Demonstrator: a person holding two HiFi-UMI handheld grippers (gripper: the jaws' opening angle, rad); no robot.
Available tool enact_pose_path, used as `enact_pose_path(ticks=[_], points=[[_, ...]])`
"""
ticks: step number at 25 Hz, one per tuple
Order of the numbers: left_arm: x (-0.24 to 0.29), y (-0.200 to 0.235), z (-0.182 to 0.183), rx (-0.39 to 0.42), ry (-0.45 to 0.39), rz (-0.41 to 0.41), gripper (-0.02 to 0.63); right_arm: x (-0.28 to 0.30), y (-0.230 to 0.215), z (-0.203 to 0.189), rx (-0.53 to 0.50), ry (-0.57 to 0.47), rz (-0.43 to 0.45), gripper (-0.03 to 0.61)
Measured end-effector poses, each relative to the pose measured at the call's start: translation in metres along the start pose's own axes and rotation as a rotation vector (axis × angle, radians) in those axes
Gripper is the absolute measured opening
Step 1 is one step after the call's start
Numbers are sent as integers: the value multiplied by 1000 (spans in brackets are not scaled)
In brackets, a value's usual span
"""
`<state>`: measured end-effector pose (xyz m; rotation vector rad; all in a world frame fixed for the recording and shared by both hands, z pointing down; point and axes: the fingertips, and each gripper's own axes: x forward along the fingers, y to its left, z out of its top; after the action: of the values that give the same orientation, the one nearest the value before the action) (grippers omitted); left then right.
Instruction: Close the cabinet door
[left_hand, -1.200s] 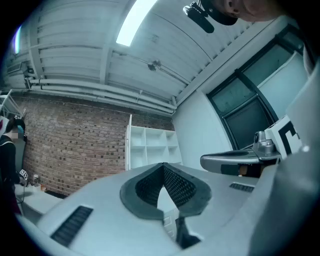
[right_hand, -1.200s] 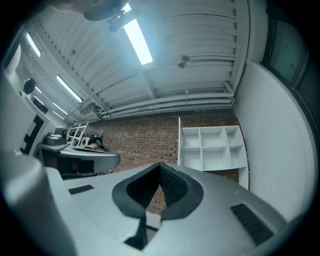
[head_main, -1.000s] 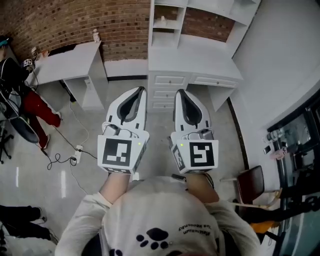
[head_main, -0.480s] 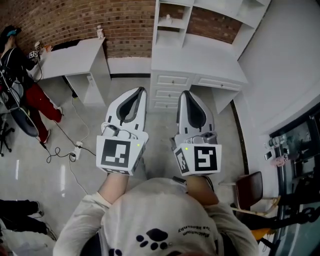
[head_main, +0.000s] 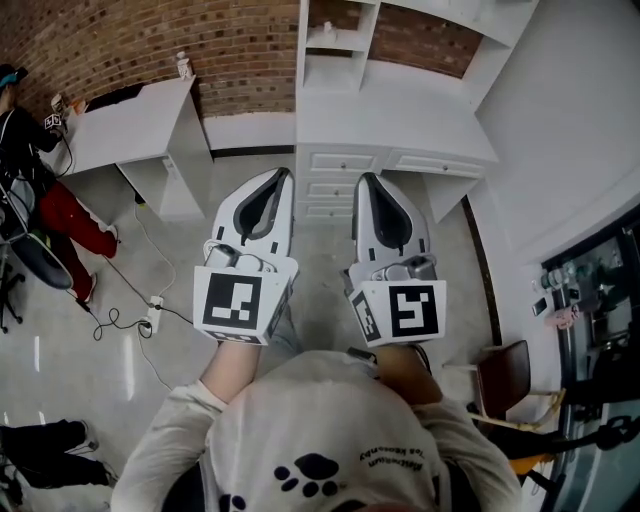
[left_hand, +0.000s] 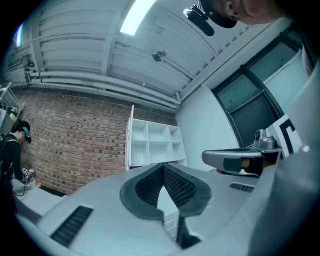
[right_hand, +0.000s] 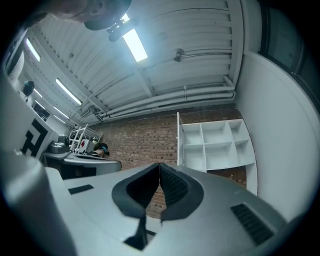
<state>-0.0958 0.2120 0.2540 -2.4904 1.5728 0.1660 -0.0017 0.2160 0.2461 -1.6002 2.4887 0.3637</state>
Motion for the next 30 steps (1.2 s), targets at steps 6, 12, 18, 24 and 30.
enact_pose_path(ticks=[6,12,18,24,30], points=[[55,46,-9,-8,-15,-3,9,70,-12,-15,-3,-13,-3,11],[119,85,-14,14,-25,-31,9,133,-37,-27,10,-6,-30,11],[167,118,-29,10,1,-48,9,184,-48,-45,13,-13,-43,12],[198,132,-44,14,-26,-105,9,213,-59,-63,23,-13,-74,11],[213,138,-61,-17,3,-118,9,231,-62,-79,27,15,-71,11]])
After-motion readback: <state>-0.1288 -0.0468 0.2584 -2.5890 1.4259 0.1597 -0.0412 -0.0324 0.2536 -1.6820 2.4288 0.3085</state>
